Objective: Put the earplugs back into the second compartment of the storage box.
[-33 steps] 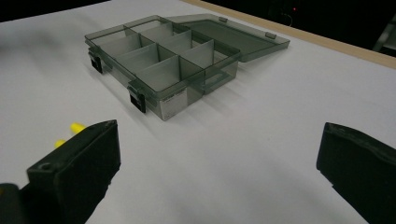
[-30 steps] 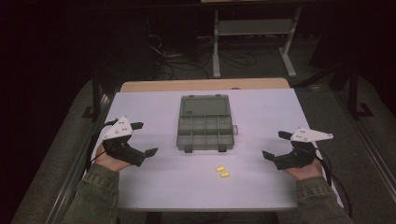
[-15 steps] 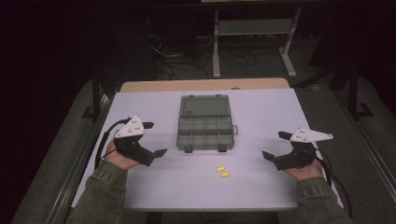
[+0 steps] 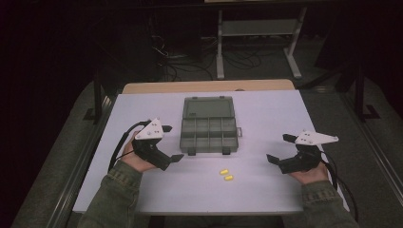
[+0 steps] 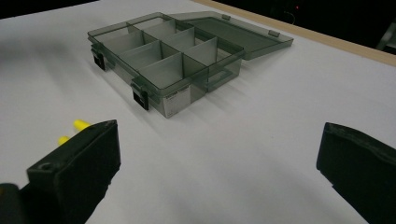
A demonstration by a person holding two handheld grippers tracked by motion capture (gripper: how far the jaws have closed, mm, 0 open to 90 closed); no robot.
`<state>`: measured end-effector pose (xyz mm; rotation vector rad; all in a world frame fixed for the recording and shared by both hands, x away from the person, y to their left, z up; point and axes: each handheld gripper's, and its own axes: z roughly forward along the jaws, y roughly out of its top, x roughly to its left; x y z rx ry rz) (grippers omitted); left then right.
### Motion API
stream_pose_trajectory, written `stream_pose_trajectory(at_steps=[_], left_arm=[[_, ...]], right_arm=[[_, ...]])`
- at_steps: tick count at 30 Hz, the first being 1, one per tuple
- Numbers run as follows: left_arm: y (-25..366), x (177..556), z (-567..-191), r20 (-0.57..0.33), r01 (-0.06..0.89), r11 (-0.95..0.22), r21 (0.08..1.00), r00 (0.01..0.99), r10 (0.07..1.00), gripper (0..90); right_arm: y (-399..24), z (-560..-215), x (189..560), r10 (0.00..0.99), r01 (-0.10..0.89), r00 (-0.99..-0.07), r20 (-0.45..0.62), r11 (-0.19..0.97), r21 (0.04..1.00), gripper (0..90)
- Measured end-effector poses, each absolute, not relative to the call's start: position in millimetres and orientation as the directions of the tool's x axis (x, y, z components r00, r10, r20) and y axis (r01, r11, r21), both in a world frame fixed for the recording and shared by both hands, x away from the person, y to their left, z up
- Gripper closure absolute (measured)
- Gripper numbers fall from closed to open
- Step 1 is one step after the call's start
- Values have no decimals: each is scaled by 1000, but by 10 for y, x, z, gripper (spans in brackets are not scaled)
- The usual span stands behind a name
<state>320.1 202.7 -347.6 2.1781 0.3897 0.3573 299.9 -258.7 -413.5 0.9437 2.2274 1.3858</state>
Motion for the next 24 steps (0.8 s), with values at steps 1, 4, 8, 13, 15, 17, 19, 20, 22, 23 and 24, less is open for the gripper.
stream_pose_trajectory(at_steps=[1,4,8,13,15,17,19,20,22,23,24], left_arm=[[1991,3206,-3478,112,145,-571,808,914,391,0],[1929,3218,-3484,114,138,-580,803,919,377,0],[1846,3232,-3503,115,129,-593,795,927,356,0],[1752,3244,-3543,113,126,-611,782,935,337,0],[1735,3245,-3548,115,124,-616,778,936,333,0],[1695,3246,-3560,116,119,-620,775,939,325,0],[1659,3249,-3564,118,112,-625,773,942,315,0],[1622,3252,-3569,116,109,-624,774,944,309,0],[1582,3261,-3574,115,105,-625,774,947,301,0],[1560,3265,-3578,115,102,-625,774,948,297,0],[1536,3269,-3584,113,101,-624,775,949,293,0]], right_arm=[[-2586,-4135,2999,696,352,-716,50,298,887,0],[-2587,-4135,2999,696,352,-716,49,300,887,0],[-2593,-4133,2999,696,350,-716,49,298,888,0],[-2594,-4132,2998,697,348,-716,46,299,888,0],[-2597,-4135,3001,697,349,-716,46,300,888,0],[-2598,-4134,3000,698,349,-715,46,299,888,0],[-2598,-4132,2998,698,348,-714,45,299,889,0],[-2598,-4132,2998,698,348,-715,44,299,889,0],[-2596,-4133,2999,698,348,-715,45,300,888,0],[-2595,-4134,3001,697,348,-715,44,300,888,0],[-2594,-4135,3002,697,349,-716,46,300,888,0]])
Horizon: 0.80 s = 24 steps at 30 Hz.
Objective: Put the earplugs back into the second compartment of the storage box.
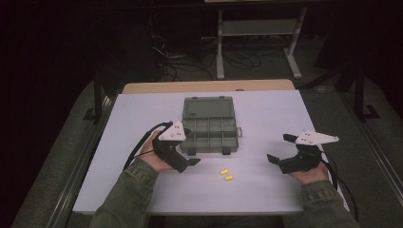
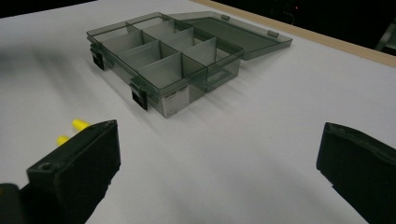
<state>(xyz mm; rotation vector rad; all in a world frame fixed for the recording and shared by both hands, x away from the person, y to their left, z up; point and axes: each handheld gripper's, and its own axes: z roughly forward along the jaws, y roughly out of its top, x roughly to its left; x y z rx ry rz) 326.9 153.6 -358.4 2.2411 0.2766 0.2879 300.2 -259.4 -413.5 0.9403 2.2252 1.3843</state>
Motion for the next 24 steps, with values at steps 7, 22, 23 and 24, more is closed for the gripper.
stream_pose_trajectory(at_steps=[7,22,23,24], left_arm=[[1355,3293,-3640,111,85,-642,762,959,260,0],[1105,3309,-3803,92,73,-680,730,975,204,0],[1065,3309,-3834,94,68,-690,721,977,194,0],[1045,3310,-3850,93,67,-694,717,977,190,0]], right_arm=[[-2595,-4138,3004,695,348,-718,44,304,887,0],[-2586,-4143,2999,698,347,-715,32,314,884,0],[-2584,-4141,2998,699,346,-714,29,317,883,0],[-2586,-4140,2999,700,347,-713,31,315,883,0]])
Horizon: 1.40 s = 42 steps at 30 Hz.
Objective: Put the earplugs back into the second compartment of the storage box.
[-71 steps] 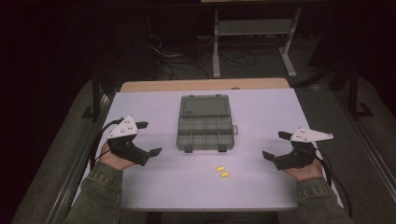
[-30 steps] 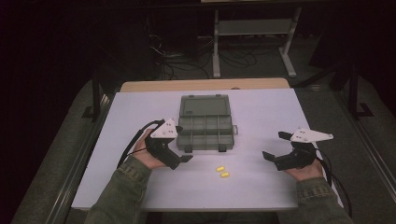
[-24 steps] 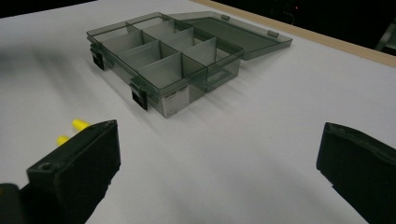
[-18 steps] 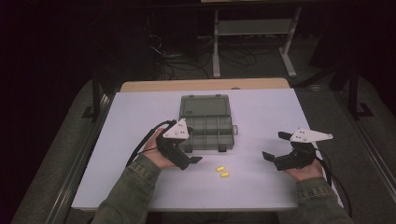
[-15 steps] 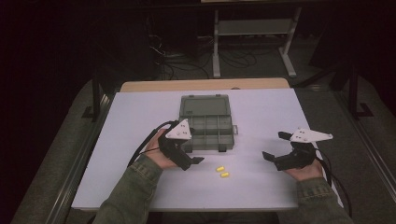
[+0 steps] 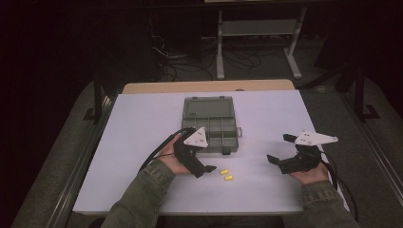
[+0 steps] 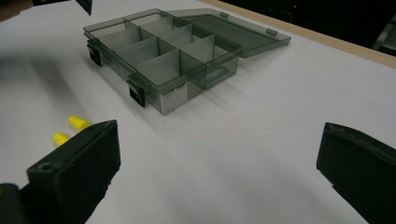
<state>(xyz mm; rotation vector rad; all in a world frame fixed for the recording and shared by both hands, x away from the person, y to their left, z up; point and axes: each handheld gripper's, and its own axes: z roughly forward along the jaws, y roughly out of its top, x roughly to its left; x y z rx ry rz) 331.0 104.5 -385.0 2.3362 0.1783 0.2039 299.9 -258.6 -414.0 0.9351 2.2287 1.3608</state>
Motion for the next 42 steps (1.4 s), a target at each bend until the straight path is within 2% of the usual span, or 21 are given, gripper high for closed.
stream_pose_trajectory(at_steps=[13,17,23,34,42], left_arm=[[780,3290,-4043,63,56,-749,660,990,129,4],[727,3289,-4104,43,54,-766,641,994,105,58],[651,3313,-4187,2,52,-779,625,998,69,176],[617,3339,-4252,1,49,-785,618,998,63,452],[585,3341,-4293,6,42,-793,608,998,57,589]], right_arm=[[-2591,-4139,2998,700,346,-714,31,313,884,0],[-2588,-4140,2996,698,346,-715,31,315,884,0],[-2581,-4145,2998,698,348,-716,30,318,882,0],[-2589,-4143,2993,698,349,-715,34,314,883,0],[-2587,-4147,2994,695,351,-718,36,317,881,0]])
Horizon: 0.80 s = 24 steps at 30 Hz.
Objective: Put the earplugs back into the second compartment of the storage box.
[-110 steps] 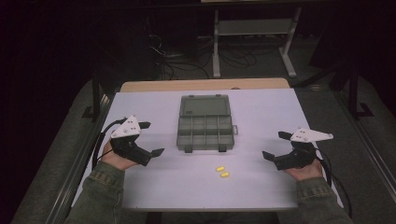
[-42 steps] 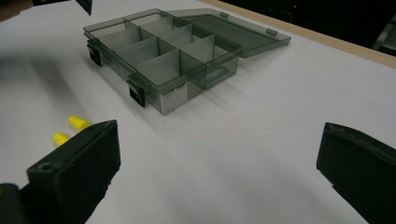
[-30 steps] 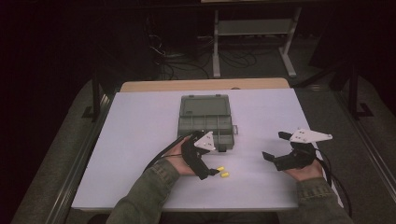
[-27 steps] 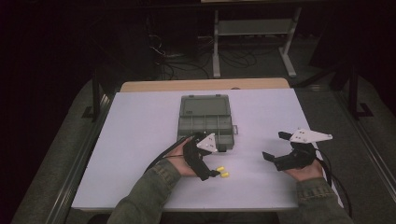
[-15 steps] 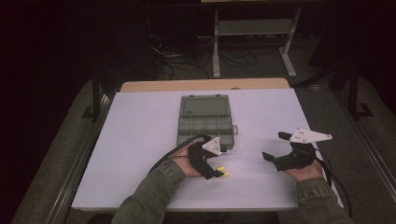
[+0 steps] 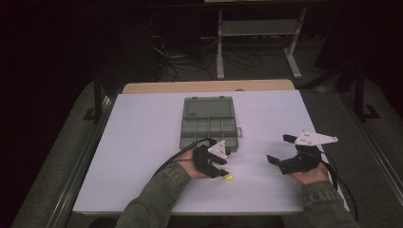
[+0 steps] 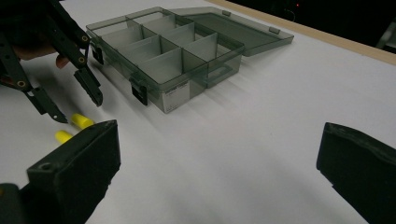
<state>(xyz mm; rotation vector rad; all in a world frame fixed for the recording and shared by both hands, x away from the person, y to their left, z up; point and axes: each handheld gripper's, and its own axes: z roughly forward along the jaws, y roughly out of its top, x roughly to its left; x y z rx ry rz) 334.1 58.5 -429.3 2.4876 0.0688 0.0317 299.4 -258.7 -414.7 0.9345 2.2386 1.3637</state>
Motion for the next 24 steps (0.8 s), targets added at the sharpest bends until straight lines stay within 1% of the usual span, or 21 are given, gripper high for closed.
stream_pose_trajectory(at_steps=[5,12,16,24], left_arm=[[566,3343,-4315,3,39,-800,598,999,51,661],[557,3350,-4330,-6,38,-811,584,999,42,793],[579,3364,-4287,-4,45,-807,589,999,53,820],[695,3416,-4087,3,61,-786,615,997,80,837]], right_arm=[[-2588,-4148,2996,694,350,-719,35,318,881,0],[-2591,-4147,2996,694,349,-719,35,317,882,0],[-2593,-4149,2996,695,349,-718,34,317,882,0],[-2593,-4148,2995,697,350,-716,36,314,882,0]])
